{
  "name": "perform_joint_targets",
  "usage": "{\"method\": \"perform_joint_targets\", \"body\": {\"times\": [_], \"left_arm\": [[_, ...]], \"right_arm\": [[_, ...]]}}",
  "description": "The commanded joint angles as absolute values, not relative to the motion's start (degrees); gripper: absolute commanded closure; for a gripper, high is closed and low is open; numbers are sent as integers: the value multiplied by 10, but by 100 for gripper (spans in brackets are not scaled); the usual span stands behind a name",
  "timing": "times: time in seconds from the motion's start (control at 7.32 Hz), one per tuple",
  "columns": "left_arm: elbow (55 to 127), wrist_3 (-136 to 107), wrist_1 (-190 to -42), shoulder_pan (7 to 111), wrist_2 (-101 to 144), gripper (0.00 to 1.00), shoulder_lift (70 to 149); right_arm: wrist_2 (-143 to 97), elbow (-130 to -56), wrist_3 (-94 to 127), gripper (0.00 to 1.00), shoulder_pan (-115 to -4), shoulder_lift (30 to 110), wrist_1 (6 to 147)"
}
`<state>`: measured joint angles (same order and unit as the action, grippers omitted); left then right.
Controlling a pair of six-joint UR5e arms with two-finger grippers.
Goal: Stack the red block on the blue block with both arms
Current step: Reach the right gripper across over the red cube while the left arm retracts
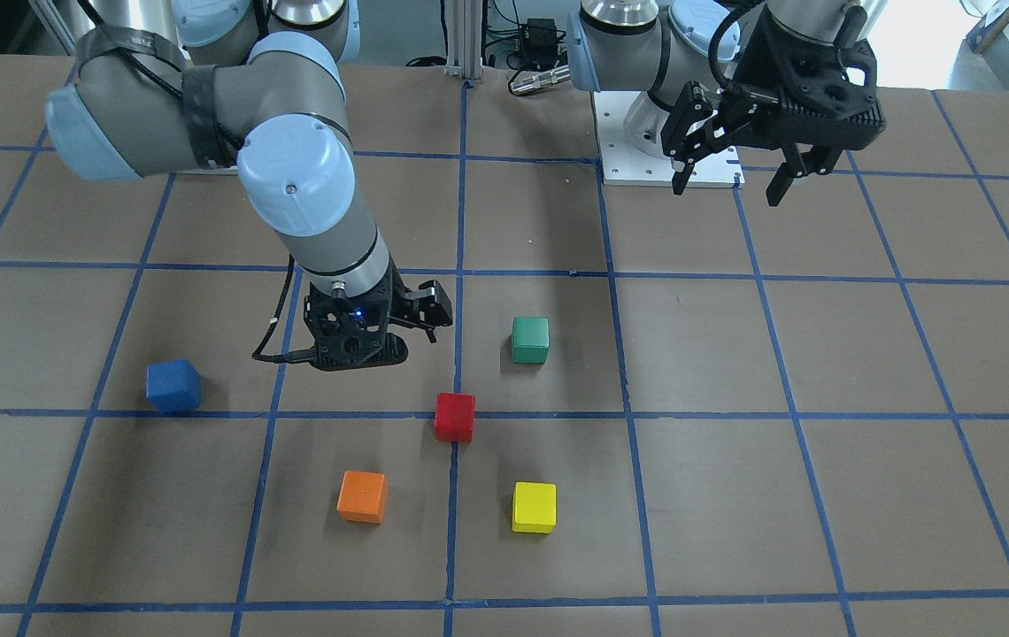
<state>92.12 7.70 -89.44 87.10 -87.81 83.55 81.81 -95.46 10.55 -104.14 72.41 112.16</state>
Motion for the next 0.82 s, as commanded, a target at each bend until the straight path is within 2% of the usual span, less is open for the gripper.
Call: {"method": "perform_joint_targets", "body": {"times": [0.0,0.27,0.68], "left_arm": [[922,76,-898,871,-887,0,834],[924,76,-898,872,-888,0,833],[925,69,-897,874,-883,0,836]], "right_arm": [[843,-954,173,0,-1079,694,1178],[849,-954,255,0,-1101,658,1225],[864,-959,265,0,-1114,642,1222]]}}
